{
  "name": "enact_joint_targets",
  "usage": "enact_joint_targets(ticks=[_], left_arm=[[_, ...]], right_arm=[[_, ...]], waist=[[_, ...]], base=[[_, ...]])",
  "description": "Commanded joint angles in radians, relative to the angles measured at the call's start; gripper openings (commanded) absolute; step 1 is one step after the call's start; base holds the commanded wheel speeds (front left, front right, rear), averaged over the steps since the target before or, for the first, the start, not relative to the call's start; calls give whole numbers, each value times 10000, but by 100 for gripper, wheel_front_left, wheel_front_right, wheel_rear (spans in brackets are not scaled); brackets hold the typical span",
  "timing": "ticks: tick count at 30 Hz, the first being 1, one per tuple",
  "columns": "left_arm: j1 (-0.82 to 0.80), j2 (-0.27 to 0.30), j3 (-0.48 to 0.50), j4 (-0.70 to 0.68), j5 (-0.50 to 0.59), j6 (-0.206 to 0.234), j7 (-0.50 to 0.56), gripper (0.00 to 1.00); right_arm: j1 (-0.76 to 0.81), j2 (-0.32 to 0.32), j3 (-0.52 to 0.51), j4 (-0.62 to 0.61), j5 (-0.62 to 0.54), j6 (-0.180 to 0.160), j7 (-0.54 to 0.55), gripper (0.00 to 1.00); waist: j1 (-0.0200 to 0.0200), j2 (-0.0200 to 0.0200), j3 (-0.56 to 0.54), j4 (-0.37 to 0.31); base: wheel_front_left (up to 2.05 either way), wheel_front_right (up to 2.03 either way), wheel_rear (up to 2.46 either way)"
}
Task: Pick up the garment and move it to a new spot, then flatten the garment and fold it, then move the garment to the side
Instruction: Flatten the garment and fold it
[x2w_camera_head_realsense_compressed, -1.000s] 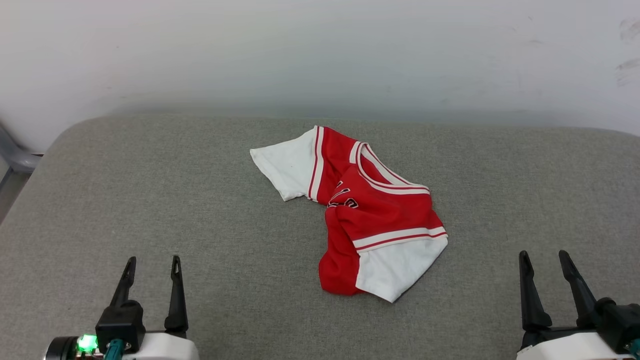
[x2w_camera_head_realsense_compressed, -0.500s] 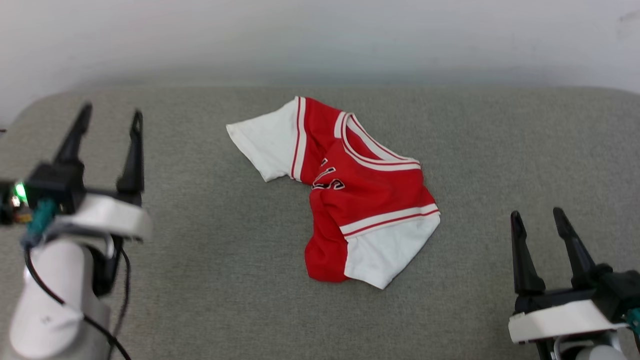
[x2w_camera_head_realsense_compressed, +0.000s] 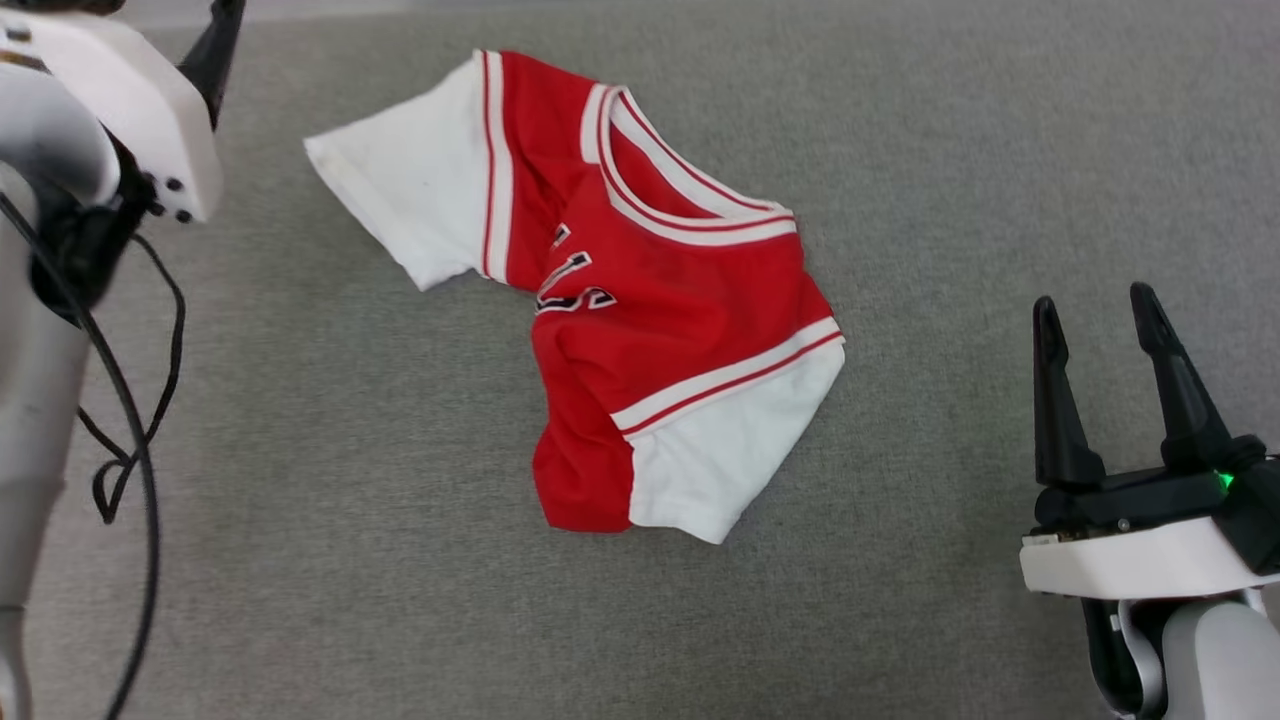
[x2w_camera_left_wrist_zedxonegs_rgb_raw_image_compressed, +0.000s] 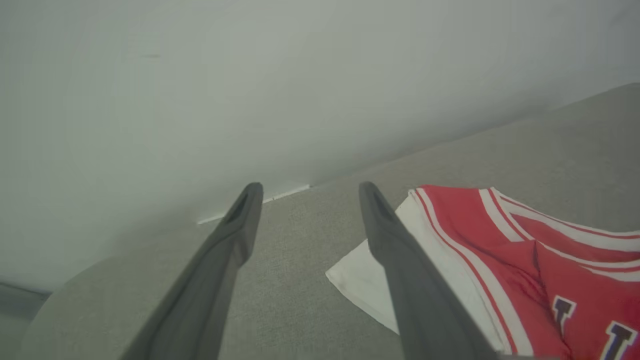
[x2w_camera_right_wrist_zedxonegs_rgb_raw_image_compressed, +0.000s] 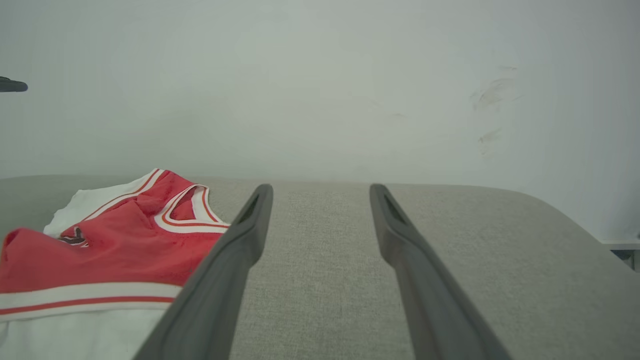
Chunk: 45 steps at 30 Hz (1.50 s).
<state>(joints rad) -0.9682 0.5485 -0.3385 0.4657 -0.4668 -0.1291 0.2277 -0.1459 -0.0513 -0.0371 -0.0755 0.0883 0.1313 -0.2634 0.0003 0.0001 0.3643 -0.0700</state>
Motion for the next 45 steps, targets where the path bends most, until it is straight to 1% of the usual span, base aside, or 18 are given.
enact_joint_targets(ticks=[1, 5, 8, 10, 11, 15, 20, 28, 29, 30, 32, 35, 41, 45], left_arm=[[-410, 183, -338, 180, -601, 4, 756, 100], [-1325, 675, -980, 621, -1840, 2, 2412, 100], [-1829, 887, -1430, 991, -2480, 2, 3598, 100], [-2182, 1076, -1676, 1139, -2746, 1, 4176, 100], [-2182, 1076, -1676, 1139, -2746, 1, 4176, 100], [-2407, 1280, -2118, 1540, -3192, 1, 5126, 100], [-2478, 1467, -2637, 1736, -3625, 0, 5783, 100], [-1986, 1402, -3667, 1899, -4172, -5, 6480, 100], [-1995, 1442, -3768, 1886, -4215, -9, 6540, 55], [-2000, 1482, -3848, 1877, -4287, -11, 6543, 0], [-2057, 1530, -3964, 1834, -4383, -10, 6476, 0], [-2257, 1580, -4046, 1770, -4370, 0, 5989, 0], [-2557, 1628, -4170, 1301, -4456, -1, 4451, 0], [-2195, 1898, -4429, 844, -4702, -1, 3602, 0]], right_arm=[[-215, 20, 32, -115, 4, -10, -20, 100], [-463, 22, 73, -293, -60, -10, -20, 100], [-630, 20, 88, -435, -77, -10, -20, 100], [-718, 22, 86, -530, -103, -9, -20, 100], [-718, 22, 86, -530, -103, -9, -20, 100], [-853, 20, 49, -699, -95, -10, -20, 100], [-917, 20, 20, -809, -92, -9, -20, 100], [-1032, 20, 47, -833, -140, -10, -20, 100], [-1043, 20, 46, -828, -160, -10, -20, 100], [-1055, 20, 43, -816, -176, -10, -20, 100], [-1071, 20, 33, -785, -167, -10, -20, 100], [-1044, 20, 15, -735, -144, -10, -20, 100], [-786, 20, -66, -559, -225, -10, -20, 100], [-541, 21, -150, -402, -322, -9, -20, 100]], waist=[[-3, -1, 643, -450], [-3, -1, 1169, -698], [-3, -1, 1540, -857], [-3, -1, 1763, -925], [-3, -1, 1763, -925], [-3, -1, 2126, -1020], [-3, -1, 2461, -1020], [-3, -1, 2665, -944], [-3, -1, 2661, -937], [-3, -1, 2650, -931], [-3, -1, 2610, -921], [-3, -1, 2464, -849], [-3, -1, 1719, -445], [-3, -1, 1041, 2]], base=[[0, 0, 0], [0, 0, 0], [0, 0, 0], [0, 0, 0], [0, 0, 0], [0, 0, 0], [0, 0, 0], [0, 0, 0], [0, 0, 0], [0, 0, 0], [0, 0, 0], [0, 0, 0], [0, 0, 0], [0, 0, 0]])
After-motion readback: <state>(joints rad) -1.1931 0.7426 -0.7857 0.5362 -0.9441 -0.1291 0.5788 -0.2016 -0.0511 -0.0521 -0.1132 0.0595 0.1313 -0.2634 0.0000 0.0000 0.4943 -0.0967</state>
